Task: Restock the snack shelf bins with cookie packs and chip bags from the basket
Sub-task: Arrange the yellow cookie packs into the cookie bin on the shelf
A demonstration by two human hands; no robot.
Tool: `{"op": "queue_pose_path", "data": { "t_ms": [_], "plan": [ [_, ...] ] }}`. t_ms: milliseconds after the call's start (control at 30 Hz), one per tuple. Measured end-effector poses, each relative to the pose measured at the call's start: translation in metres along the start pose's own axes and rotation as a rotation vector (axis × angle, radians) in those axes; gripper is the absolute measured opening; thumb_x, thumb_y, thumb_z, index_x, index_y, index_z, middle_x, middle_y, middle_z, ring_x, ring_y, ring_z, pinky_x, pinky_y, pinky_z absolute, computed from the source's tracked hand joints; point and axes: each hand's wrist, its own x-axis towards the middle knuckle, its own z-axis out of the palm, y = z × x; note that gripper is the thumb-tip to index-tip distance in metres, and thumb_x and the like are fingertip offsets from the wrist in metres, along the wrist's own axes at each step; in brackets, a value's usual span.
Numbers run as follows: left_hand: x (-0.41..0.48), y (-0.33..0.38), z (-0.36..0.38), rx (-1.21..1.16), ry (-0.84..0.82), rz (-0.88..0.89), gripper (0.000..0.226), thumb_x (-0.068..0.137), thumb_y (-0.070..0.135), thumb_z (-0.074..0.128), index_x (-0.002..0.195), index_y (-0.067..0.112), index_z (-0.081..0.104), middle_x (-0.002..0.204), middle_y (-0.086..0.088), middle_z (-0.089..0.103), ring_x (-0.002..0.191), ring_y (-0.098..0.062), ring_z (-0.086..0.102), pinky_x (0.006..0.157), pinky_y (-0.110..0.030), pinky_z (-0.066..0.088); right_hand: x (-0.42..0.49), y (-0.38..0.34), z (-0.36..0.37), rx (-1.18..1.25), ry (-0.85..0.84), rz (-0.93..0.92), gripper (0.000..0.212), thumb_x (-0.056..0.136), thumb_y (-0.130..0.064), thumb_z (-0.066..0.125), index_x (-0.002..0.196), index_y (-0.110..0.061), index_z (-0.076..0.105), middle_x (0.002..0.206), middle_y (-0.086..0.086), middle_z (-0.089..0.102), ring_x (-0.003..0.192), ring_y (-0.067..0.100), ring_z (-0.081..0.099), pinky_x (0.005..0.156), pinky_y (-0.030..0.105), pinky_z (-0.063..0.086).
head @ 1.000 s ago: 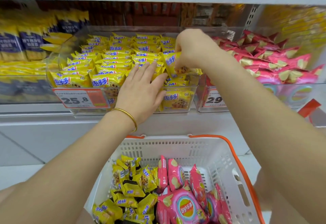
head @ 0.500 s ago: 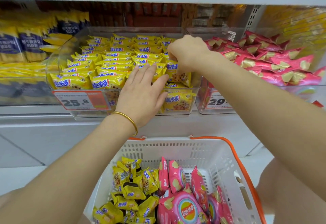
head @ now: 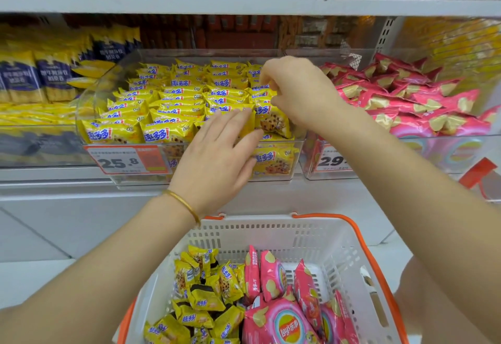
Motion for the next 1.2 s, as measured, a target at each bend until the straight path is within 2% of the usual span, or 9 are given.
{"op": "queue_pose_path", "data": {
  "t_ms": [67,167,367,467,533,733,900,1067,1200],
  "plan": [
    [-0.014,0.008,-0.009,-0.016,0.051,0.03,0.035,0.087,0.022,0.045,0.114,0.007,0.062,0.13,-0.018,0.052,0.119,-0.038,0.048,0.1,-0.047,0.039,-0.028,-0.009,-0.006,0.146,0.076,-0.013,0.031,0.085,-0.003,0.052,0.111,-0.018,0.06,0.106,0.005,0.062,0.099,0.027,0.057,0.08,0.042,0.048],
    [-0.045,0.016,-0.009,-0.037,0.009,0.019,0.031,0.084,0.02,0.046,0.109,0.008,0.063,0.126,-0.014,0.055,0.115,-0.035,0.05,0.093,-0.043,0.041,-0.068,-0.022,0.002,0.408,0.015,-0.047,0.017,0.086,-0.012,0.056,0.098,-0.021,0.065,0.092,-0.001,0.066,0.09,0.023,0.06,0.077,0.041,0.05],
    [-0.098,0.006,0.023,0.017,-0.381,-0.016,0.037,0.072,0.029,0.037,0.087,0.016,0.068,0.115,-0.011,0.063,0.102,-0.031,0.059,0.075,-0.038,0.053,-0.088,-0.051,0.084,0.435,-0.636,-0.079,0.022,0.092,-0.011,0.048,0.106,-0.016,0.064,0.085,-0.004,0.054,0.087,0.018,0.058,0.072,0.03,0.047],
    [-0.123,-0.006,0.033,0.089,-0.555,0.018,0.035,0.068,0.036,0.041,0.076,0.018,0.071,0.101,-0.009,0.068,0.091,-0.029,0.066,0.069,-0.034,0.055,-0.111,-0.052,0.154,0.404,-0.859,-0.038,0.027,0.091,0.0,0.044,0.107,-0.011,0.063,0.101,0.003,0.062,0.084,0.019,0.06,0.068,0.028,0.046],
    [-0.136,-0.013,0.038,0.095,-0.612,0.027,0.038,0.069,0.039,0.04,0.073,0.018,0.071,0.095,-0.009,0.069,0.086,-0.029,0.067,0.063,-0.036,0.055,-0.136,-0.049,0.2,0.379,-0.919,0.0,0.03,0.089,0.004,0.045,0.109,-0.008,0.063,0.114,0.009,0.064,0.098,0.024,0.06,0.076,0.026,0.045],
    [-0.149,-0.018,0.044,0.033,-0.664,0.014,0.044,0.073,0.038,0.034,0.076,0.016,0.072,0.087,-0.007,0.068,0.081,-0.028,0.067,0.059,-0.038,0.055,-0.197,-0.065,0.284,0.471,-0.993,0.109,0.027,0.088,0.001,0.048,0.114,-0.001,0.056,0.115,0.017,0.06,0.109,0.03,0.055,0.084,0.033,0.043],
    [-0.149,-0.023,0.047,0.019,-0.718,-0.018,0.023,0.069,0.033,0.064,0.078,0.014,0.072,0.088,-0.009,0.068,0.082,-0.031,0.066,0.061,-0.04,0.055,-0.192,-0.088,0.328,0.596,-1.009,0.211,0.051,0.09,-0.009,0.056,0.139,-0.011,0.04,0.139,0.016,0.044,0.125,0.033,0.046,0.1,0.038,0.041],
    [-0.142,-0.019,0.051,0.023,-0.698,-0.027,0.044,0.071,0.036,0.032,0.075,0.016,0.072,0.084,-0.006,0.068,0.08,-0.028,0.066,0.059,-0.037,0.057,-0.194,-0.099,0.362,0.481,-1.133,0.224,0.056,0.092,-0.006,0.045,0.142,-0.028,0.039,0.153,0.014,0.028,0.139,0.035,0.028,0.108,0.038,0.034],
    [-0.134,-0.019,0.051,0.015,-0.725,-0.052,0.044,0.073,0.035,0.033,0.076,0.015,0.072,0.084,-0.008,0.067,0.082,-0.03,0.066,0.06,-0.04,0.056,-0.195,-0.093,0.354,0.561,-0.947,0.316,0.042,0.089,-0.007,0.053,0.128,-0.024,0.058,0.143,0.007,0.044,0.131,0.025,0.042,0.106,0.033,0.036]
  ]
}}
